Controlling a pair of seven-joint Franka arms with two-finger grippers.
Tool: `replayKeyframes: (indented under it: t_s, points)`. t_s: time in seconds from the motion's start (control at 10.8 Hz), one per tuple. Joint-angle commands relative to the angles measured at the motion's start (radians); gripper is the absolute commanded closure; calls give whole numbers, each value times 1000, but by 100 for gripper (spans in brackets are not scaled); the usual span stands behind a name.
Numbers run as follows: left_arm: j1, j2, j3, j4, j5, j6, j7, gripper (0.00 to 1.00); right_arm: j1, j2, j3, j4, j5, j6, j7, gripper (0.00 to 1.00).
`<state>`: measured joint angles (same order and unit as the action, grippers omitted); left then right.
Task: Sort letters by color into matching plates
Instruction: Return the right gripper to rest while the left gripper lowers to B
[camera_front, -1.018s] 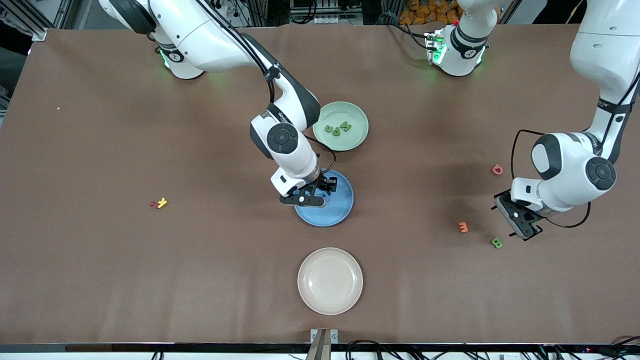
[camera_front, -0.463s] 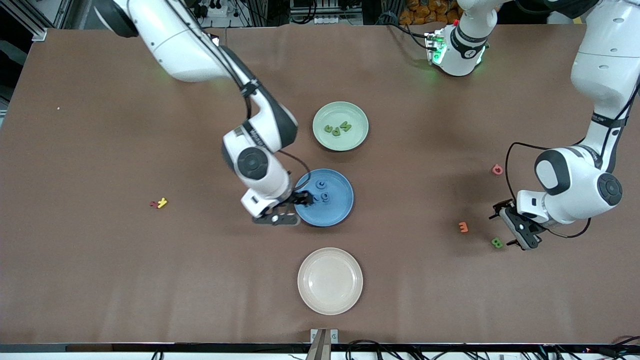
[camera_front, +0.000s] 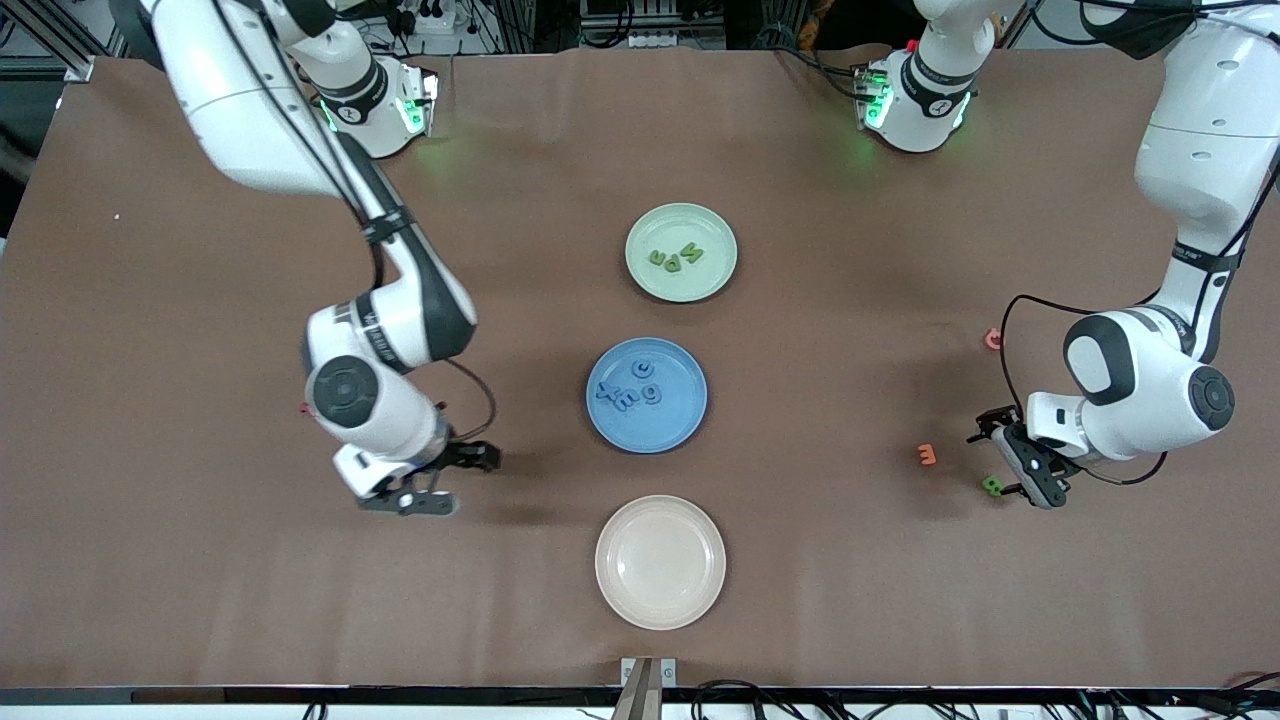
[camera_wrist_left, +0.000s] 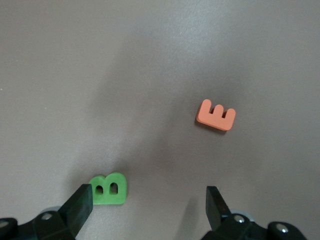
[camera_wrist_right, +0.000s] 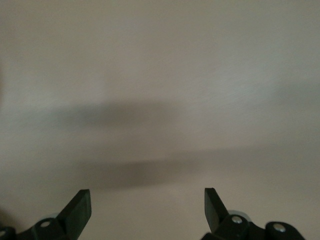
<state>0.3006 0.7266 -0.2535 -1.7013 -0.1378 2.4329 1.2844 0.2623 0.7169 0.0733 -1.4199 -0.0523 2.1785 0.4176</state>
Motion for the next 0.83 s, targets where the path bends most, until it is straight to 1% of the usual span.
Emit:
replayKeyframes:
  t_s: [0.0, 0.19, 0.37, 0.56, 0.74]
  points:
    - [-21, 23, 16, 41, -3, -23, 27, 0, -158, -80, 22, -51, -41, -37, -194, 0]
    - [-21, 37, 17, 58, 68, -25, 32, 0, -263, -135, 22, -94, -70, -37, -331, 0]
    - [-24, 48, 25, 86, 95, -54, 32, 0, -355, -172, 22, -97, -72, -60, -445, 0]
    - [-37, 54, 29, 97, 109, -54, 32, 0, -412, -229, 14, -137, -72, -84, -502, 0]
    - [-49, 68, 33, 120, 110, -54, 33, 4, -422, -296, -15, -180, -72, -135, -502, 0]
